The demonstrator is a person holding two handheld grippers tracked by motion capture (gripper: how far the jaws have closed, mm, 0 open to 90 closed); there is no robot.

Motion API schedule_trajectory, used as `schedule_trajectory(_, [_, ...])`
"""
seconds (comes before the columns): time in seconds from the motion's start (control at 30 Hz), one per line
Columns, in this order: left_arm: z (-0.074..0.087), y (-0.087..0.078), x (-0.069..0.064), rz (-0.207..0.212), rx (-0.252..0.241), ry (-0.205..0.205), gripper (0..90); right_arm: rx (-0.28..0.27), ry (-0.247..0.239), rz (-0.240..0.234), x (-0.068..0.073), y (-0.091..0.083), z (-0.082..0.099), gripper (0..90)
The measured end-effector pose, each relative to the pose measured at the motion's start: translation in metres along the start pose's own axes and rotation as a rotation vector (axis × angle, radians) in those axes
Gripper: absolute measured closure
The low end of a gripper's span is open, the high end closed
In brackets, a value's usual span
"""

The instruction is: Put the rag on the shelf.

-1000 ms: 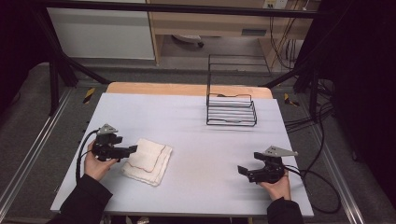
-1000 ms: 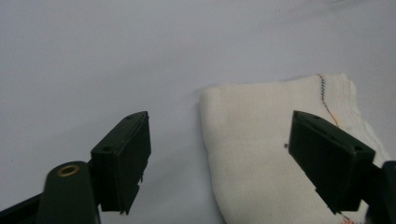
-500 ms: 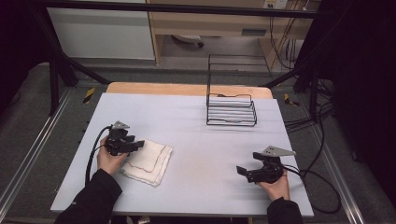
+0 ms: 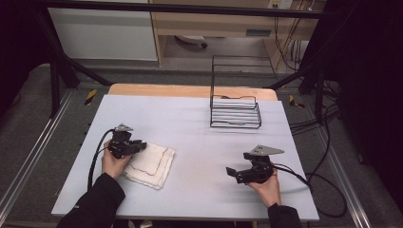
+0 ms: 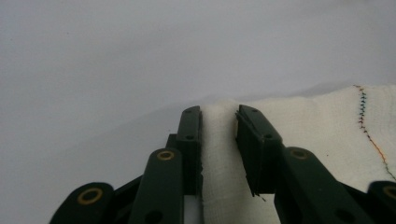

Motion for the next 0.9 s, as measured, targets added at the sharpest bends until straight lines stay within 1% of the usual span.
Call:
schedule_trajectory(0.07, [0.0,0.0,0.0,0.0,0.001,-0.001,71.4,0.01,-0.001,-0.001,0.006,0.007,-0.004,0.6])
schedule_trajectory(0.13, [0.001,0.0,-0.001,0.001,0.002,-0.001,72.3,0.009,-0.001,-0.006,0.012,0.015,-0.009,0.7])
schedule_trajectory(0.17, [0.0,0.001,-0.001,-0.002,0.001,0.003,73.4,0.007,-0.005,-0.005,0.018,0.023,-0.015,1.1])
schedule_trajectory(0.2, [0.001,0.0,-0.002,-0.005,0.001,0.013,73.8,0.007,-0.006,-0.009,0.021,0.027,-0.017,1.2])
schedule_trajectory(0.3, [0.001,0.0,-0.004,-0.009,0.001,0.018,75.5,0.014,-0.018,-0.015,0.032,0.044,-0.027,1.5])
schedule_trajectory(0.43, [0.001,0.001,-0.004,-0.011,-0.003,0.021,76.9,0.015,-0.01,-0.017,0.044,0.065,-0.038,2.2])
schedule_trajectory(0.53, [0.001,0.0,-0.004,-0.004,-0.002,0.021,77.5,0.022,-0.009,-0.013,0.05,0.078,-0.044,3.0])
schedule_trajectory(0.6, [0.001,0.0,-0.004,-0.003,-0.002,0.02,77.6,0.027,-0.018,-0.011,0.054,0.089,-0.048,4.1])
schedule_trajectory(0.83, [0.001,0.001,-0.004,-0.003,-0.008,0.023,77.6,0.052,0.009,-0.022,0.065,0.129,-0.057,9.4])
schedule_trajectory(0.9, [0.001,0.001,-0.004,0.0,-0.011,0.02,77.6,0.052,0.017,-0.027,0.068,0.14,-0.059,11.7])
Point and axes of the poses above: each handheld gripper's, and its own axes: y roughly forward along the jaws, z roughly out of its underside, x roughly to its left, the point moved 7 cm from there along y, roughly forward along the jaws, and after that the axes turned 6 degrees about -z, right-handed, at the moved point
